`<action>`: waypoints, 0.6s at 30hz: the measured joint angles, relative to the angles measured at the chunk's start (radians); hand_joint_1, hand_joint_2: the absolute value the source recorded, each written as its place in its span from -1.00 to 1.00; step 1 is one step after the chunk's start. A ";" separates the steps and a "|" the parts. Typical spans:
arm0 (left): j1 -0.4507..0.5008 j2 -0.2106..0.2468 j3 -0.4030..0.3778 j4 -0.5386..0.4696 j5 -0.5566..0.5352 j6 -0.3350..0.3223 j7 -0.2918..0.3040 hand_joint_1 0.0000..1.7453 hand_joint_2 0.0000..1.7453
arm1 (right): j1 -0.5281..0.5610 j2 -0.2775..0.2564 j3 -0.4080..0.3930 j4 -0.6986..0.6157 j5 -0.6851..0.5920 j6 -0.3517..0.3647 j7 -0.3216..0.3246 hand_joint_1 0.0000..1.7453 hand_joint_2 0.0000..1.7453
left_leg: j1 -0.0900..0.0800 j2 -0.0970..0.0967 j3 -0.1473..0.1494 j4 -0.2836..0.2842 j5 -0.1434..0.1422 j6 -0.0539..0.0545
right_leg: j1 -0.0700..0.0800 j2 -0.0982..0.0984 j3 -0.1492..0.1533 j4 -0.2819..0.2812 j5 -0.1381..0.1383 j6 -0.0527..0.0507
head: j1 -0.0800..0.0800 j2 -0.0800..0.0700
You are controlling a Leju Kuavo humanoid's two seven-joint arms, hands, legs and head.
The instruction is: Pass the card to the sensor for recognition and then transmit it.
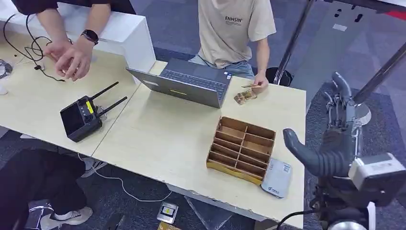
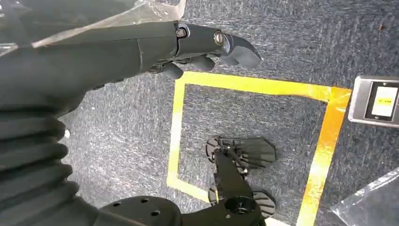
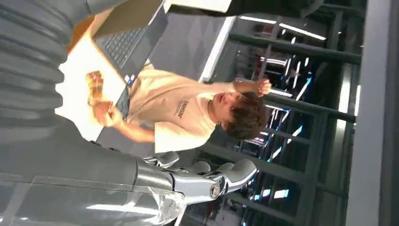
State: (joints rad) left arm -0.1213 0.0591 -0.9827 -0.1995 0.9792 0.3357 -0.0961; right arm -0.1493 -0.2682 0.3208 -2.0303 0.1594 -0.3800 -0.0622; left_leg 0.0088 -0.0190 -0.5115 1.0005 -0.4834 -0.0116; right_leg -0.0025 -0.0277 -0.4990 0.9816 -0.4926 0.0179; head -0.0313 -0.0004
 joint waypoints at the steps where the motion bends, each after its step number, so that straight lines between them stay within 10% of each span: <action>1: 0.000 0.000 0.002 0.000 0.000 0.000 0.002 -1.00 1.00 | 0.006 0.002 0.001 -0.011 -0.004 0.000 0.000 -1.00 1.00 | 0.000 0.000 0.000 0.000 0.000 0.000 | 0.000 0.000 0.000 0.000 0.000 0.000 | 0.000 0.000; 18: -0.001 0.004 0.010 0.000 -0.006 0.002 0.020 -1.00 1.00 | 0.042 0.015 0.042 -0.045 -0.059 0.007 -0.013 -1.00 1.00 | 0.000 0.000 0.000 0.000 0.000 0.000 | 0.000 0.000 0.000 0.000 0.000 0.000 | 0.000 0.000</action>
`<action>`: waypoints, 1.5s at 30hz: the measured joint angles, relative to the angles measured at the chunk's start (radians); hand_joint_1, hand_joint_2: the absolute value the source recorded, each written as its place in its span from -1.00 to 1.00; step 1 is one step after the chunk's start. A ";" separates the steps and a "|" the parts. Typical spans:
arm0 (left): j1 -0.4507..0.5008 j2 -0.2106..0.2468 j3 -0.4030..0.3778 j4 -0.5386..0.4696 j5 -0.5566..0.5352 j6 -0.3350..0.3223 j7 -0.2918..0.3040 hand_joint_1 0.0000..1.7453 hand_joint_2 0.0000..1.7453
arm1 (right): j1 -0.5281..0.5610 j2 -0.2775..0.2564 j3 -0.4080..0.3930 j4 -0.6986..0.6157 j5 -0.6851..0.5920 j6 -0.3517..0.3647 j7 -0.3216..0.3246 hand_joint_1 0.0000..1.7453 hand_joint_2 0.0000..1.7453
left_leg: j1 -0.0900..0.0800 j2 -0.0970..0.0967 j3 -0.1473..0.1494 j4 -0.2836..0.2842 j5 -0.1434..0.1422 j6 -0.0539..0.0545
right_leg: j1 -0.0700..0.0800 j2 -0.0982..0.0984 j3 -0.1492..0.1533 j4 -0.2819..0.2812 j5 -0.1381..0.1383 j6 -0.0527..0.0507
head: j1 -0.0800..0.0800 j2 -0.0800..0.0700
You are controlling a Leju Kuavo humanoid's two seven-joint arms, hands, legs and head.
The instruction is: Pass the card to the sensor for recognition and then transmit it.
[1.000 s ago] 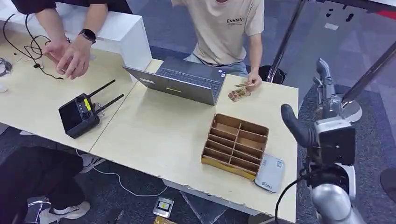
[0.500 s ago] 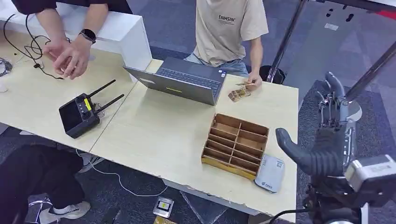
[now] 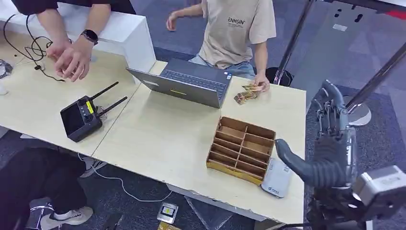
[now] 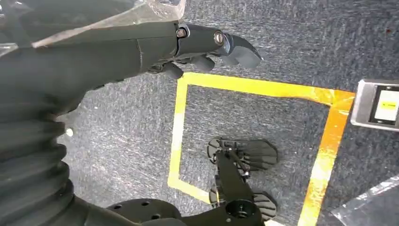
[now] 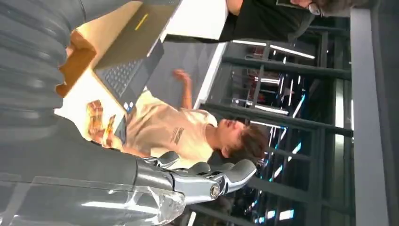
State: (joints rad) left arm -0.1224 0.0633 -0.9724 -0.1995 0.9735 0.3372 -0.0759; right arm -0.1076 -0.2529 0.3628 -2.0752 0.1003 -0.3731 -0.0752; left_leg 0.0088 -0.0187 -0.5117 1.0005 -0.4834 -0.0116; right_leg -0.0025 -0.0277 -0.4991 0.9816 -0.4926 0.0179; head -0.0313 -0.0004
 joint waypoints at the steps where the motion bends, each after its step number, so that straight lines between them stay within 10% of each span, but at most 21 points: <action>1: 0.000 0.000 0.000 0.000 0.000 0.002 0.001 -1.00 1.00 | 0.002 0.001 0.003 0.001 -0.004 -0.002 -0.004 -1.00 1.00 | 0.000 0.000 0.000 0.000 0.000 0.000 | 0.000 0.000 0.000 0.000 0.000 0.000 | 0.000 0.000; 25: -0.001 0.003 -0.001 0.000 -0.021 -0.002 0.036 -1.00 1.00 | 0.023 0.001 0.036 0.001 -0.095 -0.006 -0.042 -1.00 1.00 | 0.000 0.000 0.000 0.000 0.000 0.000 | 0.000 0.000 0.000 0.000 0.000 0.000 | 0.000 0.000; 26: -0.001 0.003 -0.001 0.000 -0.021 -0.003 0.036 -1.00 1.00 | 0.024 0.001 0.037 0.001 -0.096 -0.005 -0.042 -1.00 -1.00 | 0.000 0.000 0.000 0.000 0.000 0.000 | 0.000 0.000 0.000 0.000 0.000 0.000 | 0.000 0.000; 45: -0.001 0.005 -0.001 0.000 -0.023 -0.008 0.036 -1.00 1.00 | 0.027 0.001 0.057 0.001 -0.100 0.010 -0.054 -1.00 -1.00 | 0.000 0.001 0.000 0.000 0.000 0.000 | 0.000 0.000 0.000 0.000 0.000 0.000 | 0.000 0.000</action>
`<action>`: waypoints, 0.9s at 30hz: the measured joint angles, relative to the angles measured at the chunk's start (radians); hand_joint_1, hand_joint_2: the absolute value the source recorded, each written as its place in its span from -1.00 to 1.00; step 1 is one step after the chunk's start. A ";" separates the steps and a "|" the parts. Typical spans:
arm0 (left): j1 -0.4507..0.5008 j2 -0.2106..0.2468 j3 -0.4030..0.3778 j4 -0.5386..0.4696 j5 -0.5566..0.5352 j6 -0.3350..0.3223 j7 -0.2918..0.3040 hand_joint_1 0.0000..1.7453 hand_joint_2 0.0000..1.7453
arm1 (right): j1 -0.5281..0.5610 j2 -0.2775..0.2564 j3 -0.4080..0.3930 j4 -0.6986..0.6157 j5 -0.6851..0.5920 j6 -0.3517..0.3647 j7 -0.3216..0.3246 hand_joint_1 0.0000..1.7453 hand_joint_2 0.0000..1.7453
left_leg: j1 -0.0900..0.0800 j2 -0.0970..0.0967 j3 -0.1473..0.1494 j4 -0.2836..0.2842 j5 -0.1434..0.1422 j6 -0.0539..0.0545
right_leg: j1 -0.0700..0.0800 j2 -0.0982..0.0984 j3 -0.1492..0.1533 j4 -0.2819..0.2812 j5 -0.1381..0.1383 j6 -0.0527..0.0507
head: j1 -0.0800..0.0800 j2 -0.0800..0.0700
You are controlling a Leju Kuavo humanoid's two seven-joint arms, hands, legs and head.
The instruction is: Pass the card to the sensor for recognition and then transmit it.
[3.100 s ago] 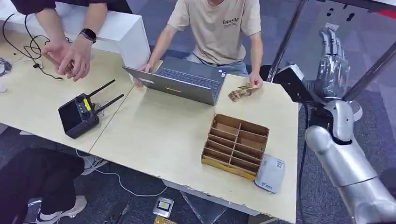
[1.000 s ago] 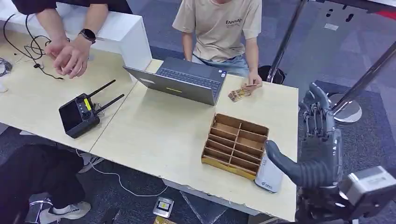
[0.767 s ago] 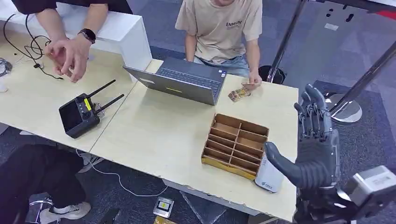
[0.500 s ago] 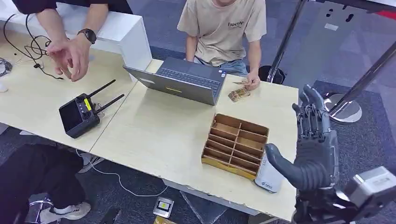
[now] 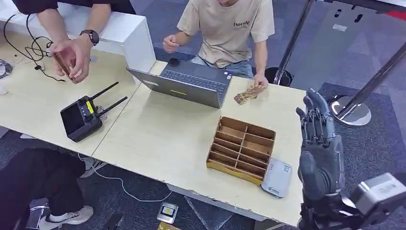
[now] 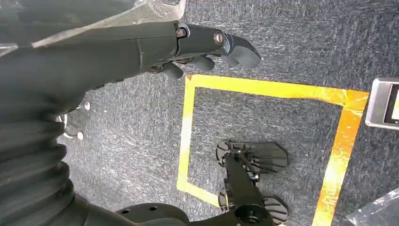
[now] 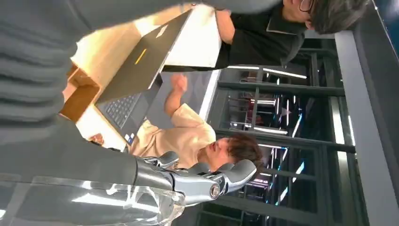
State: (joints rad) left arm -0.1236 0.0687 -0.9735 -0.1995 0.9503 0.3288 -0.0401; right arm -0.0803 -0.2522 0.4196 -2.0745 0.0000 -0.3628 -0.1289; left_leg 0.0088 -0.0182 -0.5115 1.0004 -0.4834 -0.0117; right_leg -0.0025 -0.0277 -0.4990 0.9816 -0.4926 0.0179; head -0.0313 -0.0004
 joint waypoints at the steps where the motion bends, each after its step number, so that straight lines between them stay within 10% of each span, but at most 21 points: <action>1: 0.000 0.000 0.000 0.000 0.000 0.000 0.000 -1.00 1.00 | 0.000 0.000 0.001 0.000 -0.002 0.002 -0.001 -1.00 -1.00 | 0.000 0.000 0.000 0.000 0.000 0.000 | 0.000 0.000 0.000 0.000 0.000 0.000 | 0.000 0.000; 7: 0.000 0.000 0.000 0.000 -0.002 -0.001 0.000 -1.00 1.00 | 0.003 0.000 0.002 0.000 -0.003 0.003 -0.004 -1.00 -1.00 | 0.000 0.000 0.000 0.000 0.000 0.000 | 0.000 0.000 0.000 0.000 0.000 0.000 | 0.000 0.000; 8: 0.000 0.000 0.000 0.000 -0.002 -0.003 0.000 -1.00 1.00 | 0.004 0.000 0.002 0.000 -0.007 0.004 -0.005 -1.00 1.00 | 0.000 0.000 0.000 0.000 0.000 0.000 | 0.000 0.000 0.000 0.000 0.000 0.000 | 0.000 0.000; 26: 0.000 0.000 0.000 0.000 -0.013 -0.004 -0.002 -1.00 1.00 | 0.006 -0.002 0.004 0.000 -0.019 0.008 -0.006 -1.00 1.00 | 0.000 0.000 0.000 0.000 0.000 0.000 | 0.000 0.000 0.000 0.000 0.000 0.000 | 0.000 0.000; 27: 0.000 0.000 0.000 0.000 -0.013 -0.004 -0.002 -1.00 1.00 | 0.006 -0.002 0.004 0.000 -0.019 0.008 -0.006 -1.00 -1.00 | 0.000 0.000 0.000 0.000 0.000 0.000 | 0.000 0.000 0.000 0.000 0.000 0.000 | 0.000 0.000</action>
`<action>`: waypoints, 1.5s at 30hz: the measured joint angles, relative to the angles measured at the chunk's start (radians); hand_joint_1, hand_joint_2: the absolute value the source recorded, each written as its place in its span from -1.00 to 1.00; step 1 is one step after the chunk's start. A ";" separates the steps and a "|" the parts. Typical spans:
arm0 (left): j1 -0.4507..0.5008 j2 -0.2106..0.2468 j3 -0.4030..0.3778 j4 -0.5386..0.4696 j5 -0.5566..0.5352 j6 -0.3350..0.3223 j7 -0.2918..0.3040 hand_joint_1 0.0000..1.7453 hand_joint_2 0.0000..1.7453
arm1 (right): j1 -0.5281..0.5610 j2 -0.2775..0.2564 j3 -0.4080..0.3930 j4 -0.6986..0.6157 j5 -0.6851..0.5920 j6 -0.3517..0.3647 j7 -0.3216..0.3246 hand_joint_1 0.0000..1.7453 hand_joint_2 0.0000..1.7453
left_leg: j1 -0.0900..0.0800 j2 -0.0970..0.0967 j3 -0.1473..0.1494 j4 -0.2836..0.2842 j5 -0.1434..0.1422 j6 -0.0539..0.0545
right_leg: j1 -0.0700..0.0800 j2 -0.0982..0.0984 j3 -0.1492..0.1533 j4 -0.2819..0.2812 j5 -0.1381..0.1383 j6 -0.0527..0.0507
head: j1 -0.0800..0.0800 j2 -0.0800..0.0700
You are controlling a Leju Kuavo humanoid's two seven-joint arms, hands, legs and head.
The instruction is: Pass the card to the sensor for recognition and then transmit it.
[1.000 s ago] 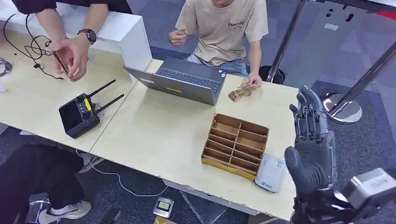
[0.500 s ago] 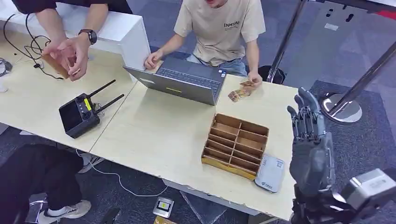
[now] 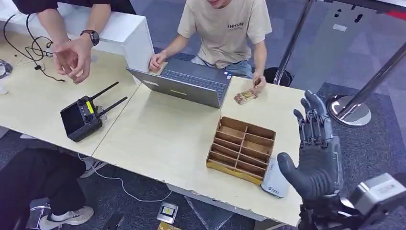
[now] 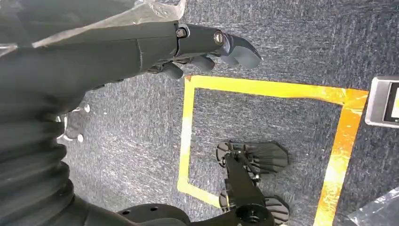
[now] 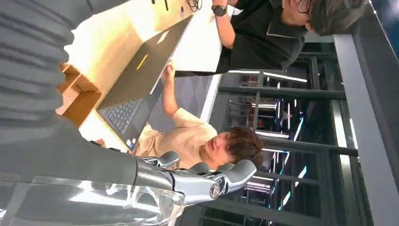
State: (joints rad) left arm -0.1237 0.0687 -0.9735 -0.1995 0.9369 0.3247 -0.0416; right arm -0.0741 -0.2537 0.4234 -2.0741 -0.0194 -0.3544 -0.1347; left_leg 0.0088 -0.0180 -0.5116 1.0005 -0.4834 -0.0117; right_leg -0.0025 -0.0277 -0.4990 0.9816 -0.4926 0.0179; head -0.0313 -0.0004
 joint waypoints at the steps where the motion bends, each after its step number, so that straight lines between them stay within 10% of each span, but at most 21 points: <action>1: 0.000 0.000 0.000 0.000 0.000 0.000 0.000 -1.00 1.00 | 0.000 0.000 0.000 0.000 0.000 0.001 0.000 -1.00 -1.00 | 0.000 0.000 0.000 0.000 0.000 0.000 | 0.000 0.000 0.000 0.000 0.000 0.000 | 0.000 0.000; 8: 0.000 0.000 0.000 0.000 -0.003 -0.002 0.000 -1.00 1.00 | 0.000 -0.001 0.002 -0.001 -0.021 0.030 -0.031 -1.00 -1.00 | 0.000 0.000 0.000 0.000 0.000 0.000 | 0.000 0.000 0.000 0.000 0.000 0.000 | 0.000 0.000; 9: 0.000 0.000 0.000 0.000 -0.003 -0.002 -0.001 -1.00 -1.00 | 0.000 -0.001 0.003 -0.001 -0.021 0.034 -0.034 -1.00 -1.00 | 0.000 0.000 0.000 0.000 0.000 0.000 | 0.000 0.000 0.000 0.000 0.000 0.000 | 0.000 0.000; 38: -0.002 0.060 0.000 0.000 -0.007 -0.068 0.010 -1.00 -1.00 | -0.005 0.047 0.110 0.019 0.079 -0.010 -0.061 -1.00 -1.00 | 0.001 0.000 0.000 0.000 0.000 0.000 | 0.000 0.000 0.000 0.000 0.000 0.000 | 0.000 0.000; 39: -0.002 0.062 0.000 0.000 -0.011 -0.065 0.018 -1.00 1.00 | -0.001 0.047 0.117 0.019 0.085 -0.018 -0.061 -1.00 -1.00 | 0.001 0.000 0.000 0.000 0.000 0.000 | 0.000 0.000 0.000 0.000 0.000 -0.001 | 0.000 0.000; 40: -0.002 0.064 -0.001 0.000 -0.011 -0.058 0.018 -1.00 1.00 | 0.003 0.047 0.121 0.019 0.091 -0.027 -0.061 -1.00 -1.00 | 0.001 0.000 0.000 0.000 0.000 0.000 | 0.000 0.000 0.000 0.000 0.000 -0.001 | 0.000 0.000; 41: -0.002 0.065 0.000 0.000 -0.010 -0.051 0.018 -1.00 -1.00 | 0.006 0.046 0.123 0.019 0.093 -0.036 -0.062 -1.00 -1.00 | 0.001 0.000 0.000 0.000 0.000 0.000 | 0.001 0.000 0.000 0.000 0.000 -0.001 | 0.000 0.000; 45: -0.002 0.067 -0.001 0.000 -0.006 -0.044 0.026 -1.00 -1.00 | 0.014 0.044 0.126 0.018 0.095 -0.052 -0.063 -1.00 -1.00 | 0.001 0.000 0.000 0.000 0.000 0.000 | 0.000 0.000 0.000 0.000 0.000 -0.001 | 0.000 0.000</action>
State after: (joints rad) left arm -0.1253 0.1358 -0.9743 -0.1995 0.9308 0.2804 -0.0157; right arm -0.0605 -0.2094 0.5493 -2.0558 0.0752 -0.4063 -0.1976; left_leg 0.0094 -0.0180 -0.5117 1.0000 -0.4834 -0.0118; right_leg -0.0020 -0.0277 -0.4991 0.9817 -0.4930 0.0173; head -0.0317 -0.0004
